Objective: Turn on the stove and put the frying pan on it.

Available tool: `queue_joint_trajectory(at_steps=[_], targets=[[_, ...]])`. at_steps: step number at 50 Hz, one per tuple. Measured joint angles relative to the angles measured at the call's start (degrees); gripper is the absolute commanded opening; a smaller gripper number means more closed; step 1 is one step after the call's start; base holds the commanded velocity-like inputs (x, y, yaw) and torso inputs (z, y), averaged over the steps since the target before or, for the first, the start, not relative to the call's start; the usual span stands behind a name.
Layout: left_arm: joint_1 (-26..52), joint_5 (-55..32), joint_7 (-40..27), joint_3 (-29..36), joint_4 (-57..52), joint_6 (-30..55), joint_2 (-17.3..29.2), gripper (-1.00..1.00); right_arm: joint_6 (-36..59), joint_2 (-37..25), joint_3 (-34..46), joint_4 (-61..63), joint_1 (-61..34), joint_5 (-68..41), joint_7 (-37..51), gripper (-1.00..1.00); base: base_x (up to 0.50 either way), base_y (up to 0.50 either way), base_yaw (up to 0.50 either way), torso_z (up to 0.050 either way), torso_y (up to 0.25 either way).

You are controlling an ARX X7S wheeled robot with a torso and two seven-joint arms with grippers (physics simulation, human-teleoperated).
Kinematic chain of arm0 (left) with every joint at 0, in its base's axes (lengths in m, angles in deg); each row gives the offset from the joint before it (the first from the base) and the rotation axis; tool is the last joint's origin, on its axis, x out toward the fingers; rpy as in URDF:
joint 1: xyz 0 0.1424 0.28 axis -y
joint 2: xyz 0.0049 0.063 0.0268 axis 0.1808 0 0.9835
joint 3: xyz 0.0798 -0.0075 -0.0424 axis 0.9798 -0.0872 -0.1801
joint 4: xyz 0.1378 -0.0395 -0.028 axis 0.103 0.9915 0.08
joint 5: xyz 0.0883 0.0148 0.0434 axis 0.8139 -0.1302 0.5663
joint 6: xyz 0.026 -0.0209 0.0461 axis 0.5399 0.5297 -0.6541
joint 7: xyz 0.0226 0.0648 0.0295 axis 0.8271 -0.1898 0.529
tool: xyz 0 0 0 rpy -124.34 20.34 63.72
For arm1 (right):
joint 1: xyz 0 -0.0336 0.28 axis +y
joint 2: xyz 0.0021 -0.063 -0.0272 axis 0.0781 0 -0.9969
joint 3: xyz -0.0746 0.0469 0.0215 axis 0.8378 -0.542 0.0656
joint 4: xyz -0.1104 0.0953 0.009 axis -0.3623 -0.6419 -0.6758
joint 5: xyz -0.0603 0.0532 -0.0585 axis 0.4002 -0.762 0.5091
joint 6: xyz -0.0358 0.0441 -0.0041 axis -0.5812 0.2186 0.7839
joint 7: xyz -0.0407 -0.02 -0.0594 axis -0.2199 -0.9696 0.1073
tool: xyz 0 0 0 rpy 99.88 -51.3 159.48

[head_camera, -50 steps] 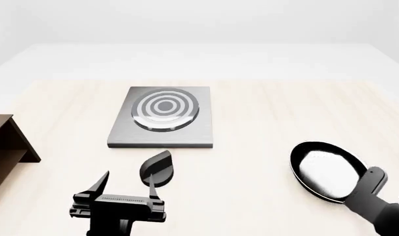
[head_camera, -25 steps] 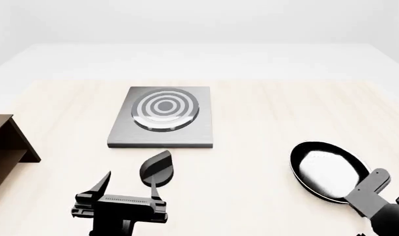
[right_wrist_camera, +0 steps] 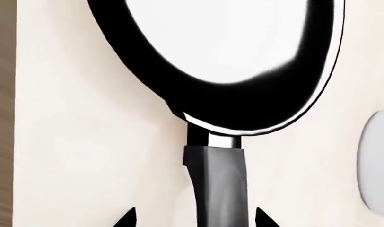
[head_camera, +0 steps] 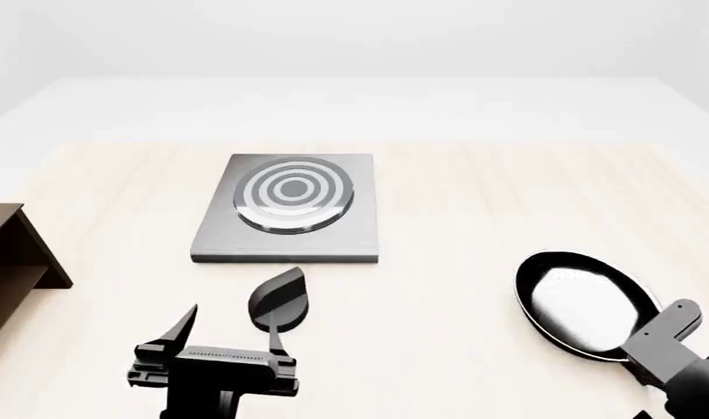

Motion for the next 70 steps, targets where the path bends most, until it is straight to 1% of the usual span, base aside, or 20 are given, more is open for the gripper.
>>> queue_joint_trajectory(at_steps=[22, 43, 44, 52, 64, 68, 70], targets=[[0.3, 0.2, -0.6, 0.8, 0.1, 0.3, 0.2, 1.00, -2.3, -0.3, -4.0, -3.0, 1.3, -2.8, -1.7, 1.00, 0.00, 0.00, 0.00, -0.004, 0.000], [0.6, 0.3, -1.1, 1.4, -0.2, 0.8, 0.5, 1.00, -2.5, 0.1, -6.0, -2.8, 2.7, -2.4, -1.6, 1.00, 0.01, 0.00, 0.00, -0.005, 0.000], [0.6, 0.3, -1.1, 1.4, -0.3, 0.8, 0.5, 1.00, -2.5, 0.2, -6.1, -2.8, 2.7, -2.3, -1.6, -1.00, 0.02, 0.00, 0.01, 0.000, 0.000], [0.7, 0.2, -1.2, 1.5, -0.3, 0.9, 0.6, 1.00, -2.8, 0.7, -6.4, -2.9, 3.1, -3.0, -2.6, -1.00, 0.01, 0.00, 0.01, -0.006, 0.000], [0.7, 0.0, -1.4, 1.6, -0.1, 0.7, 0.8, 1.00, -4.0, 0.8, -7.2, -4.0, 3.4, -3.9, -1.3, -1.00, 0.01, 0.00, 0.01, -0.006, 0.000], [0.7, -0.1, -1.5, 1.6, -0.1, 0.6, 0.8, 1.00, -4.3, 0.8, -7.8, -4.4, 3.6, -4.9, -0.3, -1.00, 0.01, 0.00, 0.00, -0.002, 0.000], [0.7, -0.1, -1.5, 1.6, -0.1, 0.5, 0.9, 1.00, -4.8, 1.0, -8.0, -4.8, 4.0, -3.9, 2.7, -1.00, 0.00, 0.00, 0.00, 0.000, 0.000]])
